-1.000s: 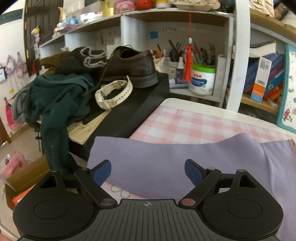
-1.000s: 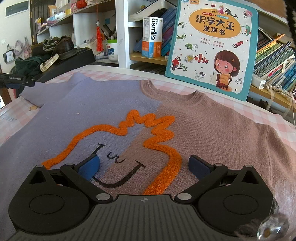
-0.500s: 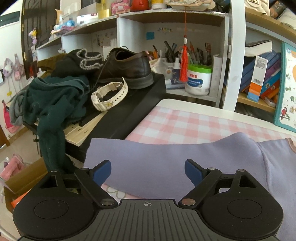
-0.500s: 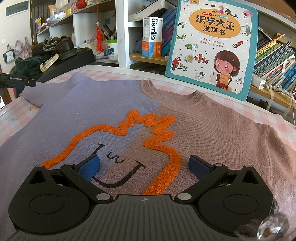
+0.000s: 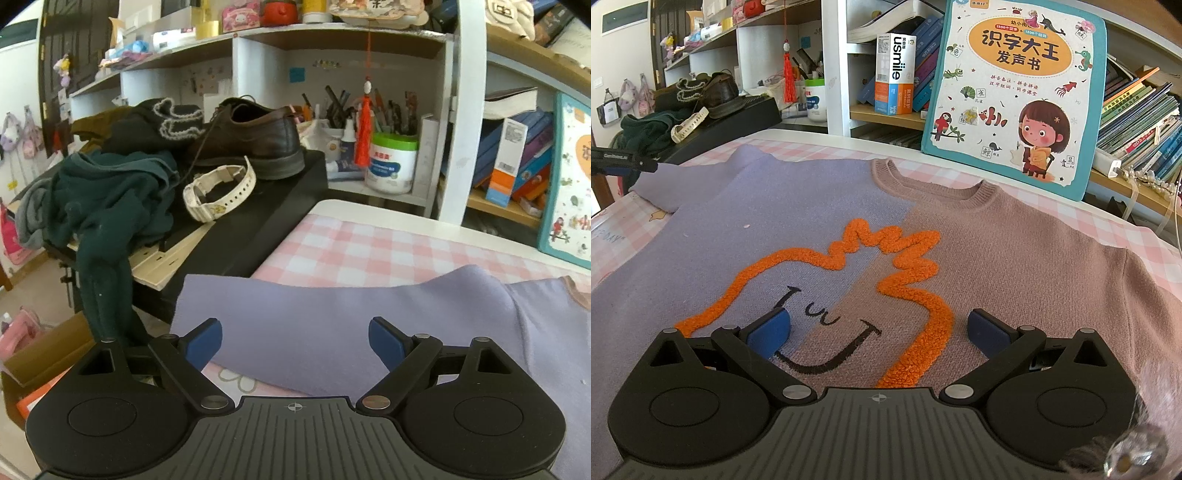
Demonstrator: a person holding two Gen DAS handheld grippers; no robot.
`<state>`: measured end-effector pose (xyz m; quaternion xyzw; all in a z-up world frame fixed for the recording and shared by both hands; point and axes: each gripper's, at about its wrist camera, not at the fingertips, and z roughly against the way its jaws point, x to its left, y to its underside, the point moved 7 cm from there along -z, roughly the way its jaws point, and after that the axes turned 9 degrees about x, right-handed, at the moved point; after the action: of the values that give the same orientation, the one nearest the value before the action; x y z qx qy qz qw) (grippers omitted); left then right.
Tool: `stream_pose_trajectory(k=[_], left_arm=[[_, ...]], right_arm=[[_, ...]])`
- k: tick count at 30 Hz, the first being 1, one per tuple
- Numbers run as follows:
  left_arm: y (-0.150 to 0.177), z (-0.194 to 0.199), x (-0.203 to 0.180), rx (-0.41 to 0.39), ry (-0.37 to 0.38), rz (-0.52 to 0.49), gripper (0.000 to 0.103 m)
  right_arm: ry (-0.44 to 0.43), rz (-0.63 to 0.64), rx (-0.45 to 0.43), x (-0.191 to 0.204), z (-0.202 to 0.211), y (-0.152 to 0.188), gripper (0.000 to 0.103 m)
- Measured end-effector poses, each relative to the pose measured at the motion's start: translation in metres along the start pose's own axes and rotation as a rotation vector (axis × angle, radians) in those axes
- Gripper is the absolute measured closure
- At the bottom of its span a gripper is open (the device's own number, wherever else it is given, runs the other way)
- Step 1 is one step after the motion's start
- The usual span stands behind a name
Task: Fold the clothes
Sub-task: 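Move the left gripper over the lavender sleeve end, then grasp the lavender sleeve cuff with the left gripper and lift it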
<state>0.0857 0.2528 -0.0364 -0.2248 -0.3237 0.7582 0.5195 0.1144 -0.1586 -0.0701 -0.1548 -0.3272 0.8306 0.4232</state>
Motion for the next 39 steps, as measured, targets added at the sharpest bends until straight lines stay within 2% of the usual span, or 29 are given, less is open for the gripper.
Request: stream_pose_trajectory(k=[11,18,23,25,31,33,35,36,38,39], left_arm=[[0.006,0.001,0.018,0.013,-0.021,0.001,0.014],[0.012,-0.019,0.037,0.070,-0.028,0.087,0.015],[0.012,-0.029,0.051,0.087,-0.073,0.118,0.015],[0.011,-0.034,0.060,0.096,-0.082,0.143,0.015],[0.012,-0.052,0.087,0.126,0.017,0.334,0.015],[0.012,-0.055,0.091,0.124,0.044,0.371,0.022],[0.012,-0.057,0.094,0.115,0.100,0.416,0.042],[0.011,-0.057,0.095,0.110,0.119,0.436,0.047],[0.010,-0.052,0.095,0.089,0.113,0.441,0.067],[0.009,-0.049,0.095,0.077,0.104,0.437,0.072]], right_arm=[[0.002,-0.001,-0.001,0.000,0.000,0.000,0.000],[0.002,-0.001,-0.001,0.000,0.000,0.000,0.000],[0.002,-0.002,-0.002,0.000,0.000,0.000,0.000],[0.005,-0.001,-0.001,0.000,0.000,0.000,0.000],[0.005,-0.002,-0.001,0.002,-0.001,0.000,0.000],[0.005,-0.002,-0.001,0.003,-0.001,0.000,0.000],[0.006,-0.002,-0.001,0.003,-0.001,0.000,0.000],[0.006,-0.002,-0.001,0.003,-0.001,0.000,0.000],[0.002,-0.010,-0.003,0.001,0.001,0.001,0.000],[0.000,-0.014,-0.004,0.000,0.002,0.002,0.000]])
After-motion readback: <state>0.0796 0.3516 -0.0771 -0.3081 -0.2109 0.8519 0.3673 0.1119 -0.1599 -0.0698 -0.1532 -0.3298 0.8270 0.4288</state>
